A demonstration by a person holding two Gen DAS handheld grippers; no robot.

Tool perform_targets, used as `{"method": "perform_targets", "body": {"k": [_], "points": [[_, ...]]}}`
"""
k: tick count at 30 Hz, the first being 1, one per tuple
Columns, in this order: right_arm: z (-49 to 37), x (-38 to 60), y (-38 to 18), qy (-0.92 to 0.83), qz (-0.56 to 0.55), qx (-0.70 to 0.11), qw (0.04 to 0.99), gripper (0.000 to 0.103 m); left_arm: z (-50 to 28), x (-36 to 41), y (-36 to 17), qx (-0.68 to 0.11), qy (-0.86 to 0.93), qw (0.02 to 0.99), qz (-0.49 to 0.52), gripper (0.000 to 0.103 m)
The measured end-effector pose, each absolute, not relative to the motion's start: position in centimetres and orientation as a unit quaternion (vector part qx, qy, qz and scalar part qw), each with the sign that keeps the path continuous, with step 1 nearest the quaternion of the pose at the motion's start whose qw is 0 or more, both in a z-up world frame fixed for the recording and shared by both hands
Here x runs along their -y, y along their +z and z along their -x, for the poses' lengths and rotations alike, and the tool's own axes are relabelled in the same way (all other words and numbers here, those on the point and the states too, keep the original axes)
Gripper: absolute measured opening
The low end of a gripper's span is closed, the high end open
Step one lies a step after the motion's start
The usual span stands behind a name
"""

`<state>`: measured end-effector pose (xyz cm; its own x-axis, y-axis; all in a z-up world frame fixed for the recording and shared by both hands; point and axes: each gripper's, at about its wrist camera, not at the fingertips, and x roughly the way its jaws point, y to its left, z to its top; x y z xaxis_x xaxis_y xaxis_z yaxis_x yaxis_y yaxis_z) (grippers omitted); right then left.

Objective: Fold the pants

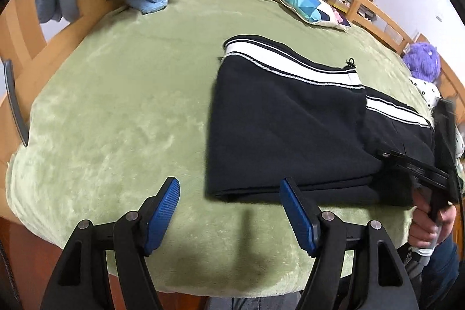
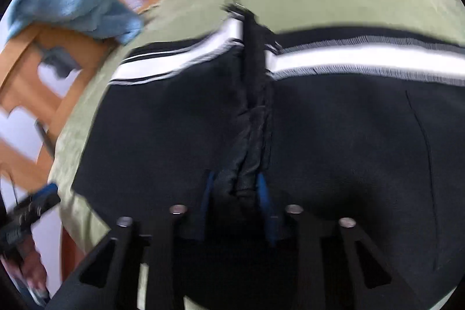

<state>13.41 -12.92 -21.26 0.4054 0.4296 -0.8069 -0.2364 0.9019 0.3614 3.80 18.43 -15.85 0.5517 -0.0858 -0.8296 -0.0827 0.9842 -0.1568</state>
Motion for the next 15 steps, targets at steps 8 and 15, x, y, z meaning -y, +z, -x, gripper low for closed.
{"method": "perform_targets", "body": {"k": [8,15], "points": [[-10.1,17.6,-18.9,0.241,-0.161,-0.493,0.820,0.025,-4.2,-19.3,-16.3,-0.463,-0.030,0.875,0.141,0.070],[-9.5,16.9,-19.2,0.239,-0.137,-0.497,0.823,0.040,-5.5,-18.6,-16.2,-0.458,-0.039,0.877,0.140,0.070]]}}
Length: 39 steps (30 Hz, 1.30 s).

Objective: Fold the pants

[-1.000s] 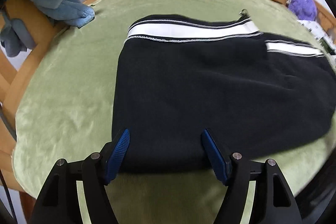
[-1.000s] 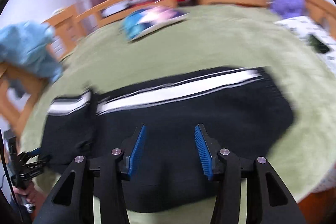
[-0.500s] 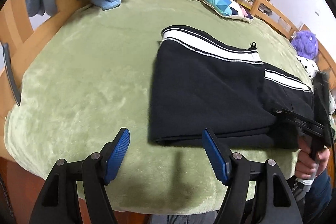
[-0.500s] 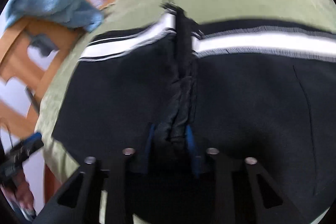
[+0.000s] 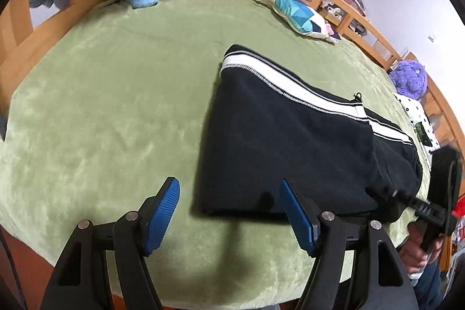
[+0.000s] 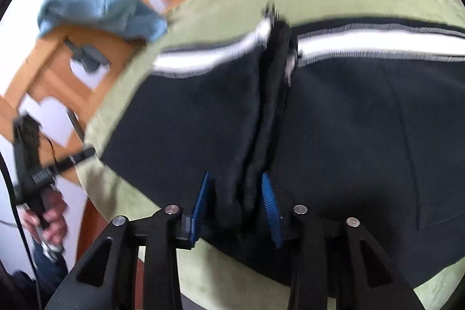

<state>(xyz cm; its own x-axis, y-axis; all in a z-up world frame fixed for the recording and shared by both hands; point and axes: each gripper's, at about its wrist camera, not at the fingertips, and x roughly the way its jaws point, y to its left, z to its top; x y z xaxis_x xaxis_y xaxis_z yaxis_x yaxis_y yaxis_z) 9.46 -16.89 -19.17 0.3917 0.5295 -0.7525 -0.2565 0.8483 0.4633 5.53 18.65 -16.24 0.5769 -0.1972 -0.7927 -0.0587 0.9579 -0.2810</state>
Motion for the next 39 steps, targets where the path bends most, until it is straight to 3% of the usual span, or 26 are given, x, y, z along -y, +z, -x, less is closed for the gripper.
{"method": "perform_targets", "body": {"k": [7,12,14,15,18,21,24,31,39], "points": [[-14.8,15.1,-17.2,0.204,-0.121,-0.435,0.869,0.043,-8.2,-17.0,-17.6,-0.471,-0.039,0.873,0.120,0.070],[-18.6,13.9,-20.1,0.207,-0.111,-0.457,0.858,0.043,-9.4,-16.1,-20.9,-0.520,-0.045,0.848,0.098,0.070],[-19.7,13.5,-21.9,0.182,-0.091,-0.486,0.850,0.031,-9.2,-16.6,-21.0,-0.513,-0.053,0.849,0.119,0.072],[-19.8,13.9,-22.0,0.169,-0.098,-0.485,0.852,0.018,-9.3,-17.0,-21.0,-0.512,-0.059,0.847,0.130,0.072],[-20.1,15.4,-21.5,0.165,-0.138,-0.498,0.840,0.015,-9.5,-18.1,-21.2,-0.513,-0.069,0.839,0.168,0.071],[-19.1,16.7,-20.6,0.169,-0.160,-0.494,0.837,0.025,-9.6,-18.3,-21.6,-0.510,-0.071,0.839,0.176,0.071],[-17.4,17.4,-19.4,0.144,-0.119,-0.487,0.853,0.054,-9.5,-17.9,-21.7,-0.502,-0.069,0.845,0.172,0.072],[-13.3,21.5,-18.9,0.068,-0.079,-0.495,0.863,0.056,-9.8,-17.5,-21.7,-0.494,-0.063,0.851,0.166,0.074],[-10.7,26.0,-19.7,0.024,-0.130,-0.492,0.860,0.056,-9.8,-17.4,-21.8,-0.492,-0.061,0.852,0.169,0.074]]}}
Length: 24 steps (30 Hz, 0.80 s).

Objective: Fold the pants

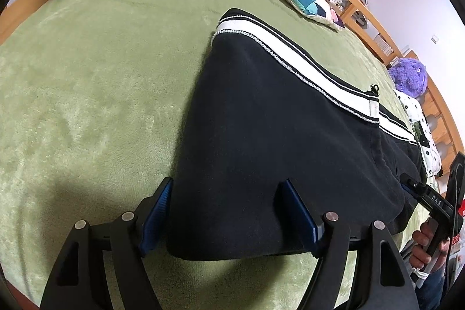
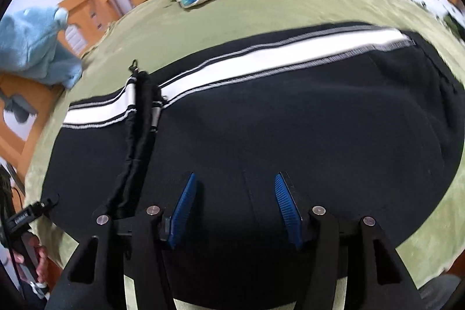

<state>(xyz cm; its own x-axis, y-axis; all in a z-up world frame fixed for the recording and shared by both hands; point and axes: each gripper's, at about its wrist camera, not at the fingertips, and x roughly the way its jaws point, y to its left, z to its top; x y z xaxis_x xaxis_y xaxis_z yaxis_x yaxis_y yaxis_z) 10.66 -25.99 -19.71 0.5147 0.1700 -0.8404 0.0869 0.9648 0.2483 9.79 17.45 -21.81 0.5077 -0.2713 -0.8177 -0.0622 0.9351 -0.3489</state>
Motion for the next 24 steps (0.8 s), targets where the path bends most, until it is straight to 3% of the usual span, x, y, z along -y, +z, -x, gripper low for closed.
{"method": "perform_targets", "body": {"k": [10,17,24], "points": [[-9.7,24.7,-19.1,0.001,-0.103,-0.491,0.865,0.055,-8.4,-15.4,-18.6,-0.497,-0.028,0.860,0.113,0.071],[-8.2,23.8,-15.1,-0.038,-0.072,-0.475,0.876,0.056,-7.3,-15.2,-15.9,-0.483,-0.024,0.869,0.104,0.072],[-5.5,23.4,-10.5,-0.043,-0.057,-0.444,0.893,0.066,-5.5,-13.6,-13.7,-0.465,-0.051,0.878,0.103,0.072]]}}
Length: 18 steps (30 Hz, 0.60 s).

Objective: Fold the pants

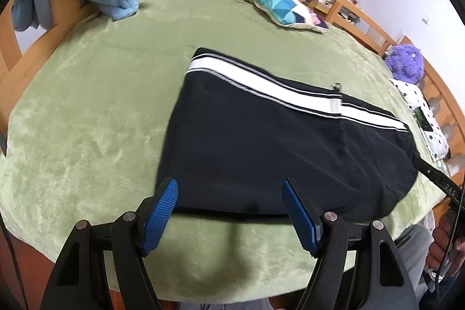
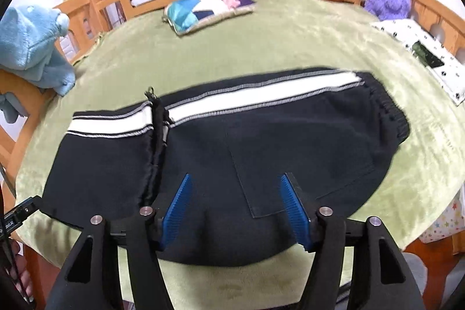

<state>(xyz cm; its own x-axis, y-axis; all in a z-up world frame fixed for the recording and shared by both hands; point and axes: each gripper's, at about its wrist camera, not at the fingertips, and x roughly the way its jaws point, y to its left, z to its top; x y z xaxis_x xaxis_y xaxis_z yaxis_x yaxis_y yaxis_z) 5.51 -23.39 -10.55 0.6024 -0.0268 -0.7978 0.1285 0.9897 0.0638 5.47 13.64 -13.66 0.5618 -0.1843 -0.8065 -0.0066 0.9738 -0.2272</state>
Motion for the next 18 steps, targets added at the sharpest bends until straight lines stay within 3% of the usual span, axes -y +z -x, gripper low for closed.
{"method": "perform_targets", "body": {"k": [18], "points": [[-1.1,22.8,-6.8,-0.027,-0.040,-0.409,0.911,0.070,-2.1,-10.6,-9.5,-0.430,-0.049,0.899,0.073,0.073]]}}
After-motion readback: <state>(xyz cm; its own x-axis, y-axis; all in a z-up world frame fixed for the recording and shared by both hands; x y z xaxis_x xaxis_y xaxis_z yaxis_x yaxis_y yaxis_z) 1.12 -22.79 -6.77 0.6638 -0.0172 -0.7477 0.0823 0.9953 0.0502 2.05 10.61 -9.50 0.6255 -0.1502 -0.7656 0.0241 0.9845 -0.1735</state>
